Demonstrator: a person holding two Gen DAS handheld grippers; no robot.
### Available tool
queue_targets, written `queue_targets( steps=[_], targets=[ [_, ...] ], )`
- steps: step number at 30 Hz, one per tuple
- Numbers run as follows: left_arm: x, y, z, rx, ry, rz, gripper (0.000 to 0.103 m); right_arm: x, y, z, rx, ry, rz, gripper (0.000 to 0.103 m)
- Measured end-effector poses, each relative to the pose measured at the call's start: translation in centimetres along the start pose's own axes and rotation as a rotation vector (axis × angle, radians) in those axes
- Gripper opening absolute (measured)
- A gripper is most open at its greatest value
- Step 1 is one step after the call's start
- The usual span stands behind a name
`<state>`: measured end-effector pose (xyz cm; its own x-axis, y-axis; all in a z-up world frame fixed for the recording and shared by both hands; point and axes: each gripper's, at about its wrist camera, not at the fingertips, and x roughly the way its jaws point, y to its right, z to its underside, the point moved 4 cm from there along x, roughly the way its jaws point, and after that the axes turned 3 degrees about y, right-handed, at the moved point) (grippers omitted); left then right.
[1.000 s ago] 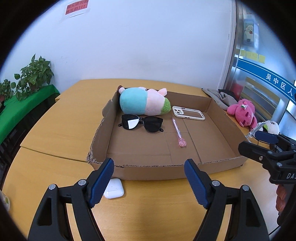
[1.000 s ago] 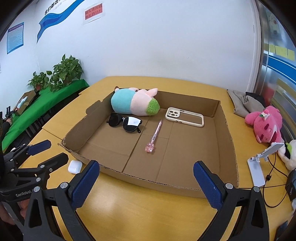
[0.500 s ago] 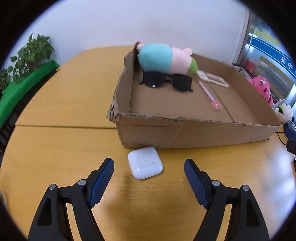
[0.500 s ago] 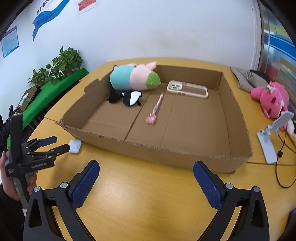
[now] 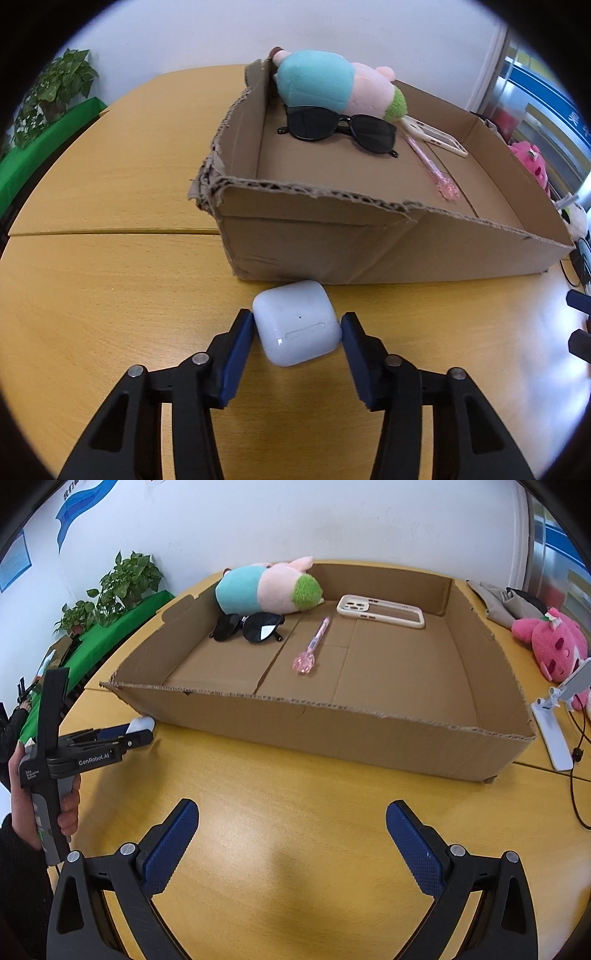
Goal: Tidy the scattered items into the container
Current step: 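Close the left gripper on the white earbud case on the table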
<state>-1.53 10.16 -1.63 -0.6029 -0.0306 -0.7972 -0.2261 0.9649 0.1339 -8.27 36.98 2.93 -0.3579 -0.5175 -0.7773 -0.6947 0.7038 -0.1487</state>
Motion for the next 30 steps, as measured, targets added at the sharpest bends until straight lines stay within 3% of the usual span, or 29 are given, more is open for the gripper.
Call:
queue_targets(
  steps=[5, 8, 12, 21, 27, 29, 30],
  targets=[
    [-1.0, 1.8, 1.8, 0.094, -0.009, 0.149, 0.048, 0.4, -1.6, 0.8, -0.023, -0.022, -0.082, 0.103],
    [-2.0, 4.0, 3.7, 0.204, -0.022, 0.249, 0.047, 0.8, -2.6, 1.2, -0.03, -0.04, -0.126, 0.103],
    [-3.1, 7.0, 6.1, 0.393, -0.039, 0.296, 0.048, 1.4, -3.7, 1.7, -0.047, -0.063, -0.17, 0.103],
    [-4.4, 9.7, 8.6, 0.58, -0.078, 0.41, 0.048, 4.0, -7.5, 3.0, -0.089, -0.16, -0.291, 0.1],
    [-4.9, 10.9, 9.7, 0.647, -0.085, 0.447, 0.048, 4.6, -9.9, 4.1, -0.207, -0.201, -0.312, 0.09],
    [-4.9, 11.2, 9.9, 0.656, -0.084, 0.452, 0.047, 4.4, -10.1, 4.2, -0.218, -0.204, -0.321, 0.07],
    [-4.9, 11.3, 9.9, 0.662, -0.083, 0.452, 0.047, 4.4, -10.1, 4.3, -0.22, -0.209, -0.327, 0.067]
  ],
)
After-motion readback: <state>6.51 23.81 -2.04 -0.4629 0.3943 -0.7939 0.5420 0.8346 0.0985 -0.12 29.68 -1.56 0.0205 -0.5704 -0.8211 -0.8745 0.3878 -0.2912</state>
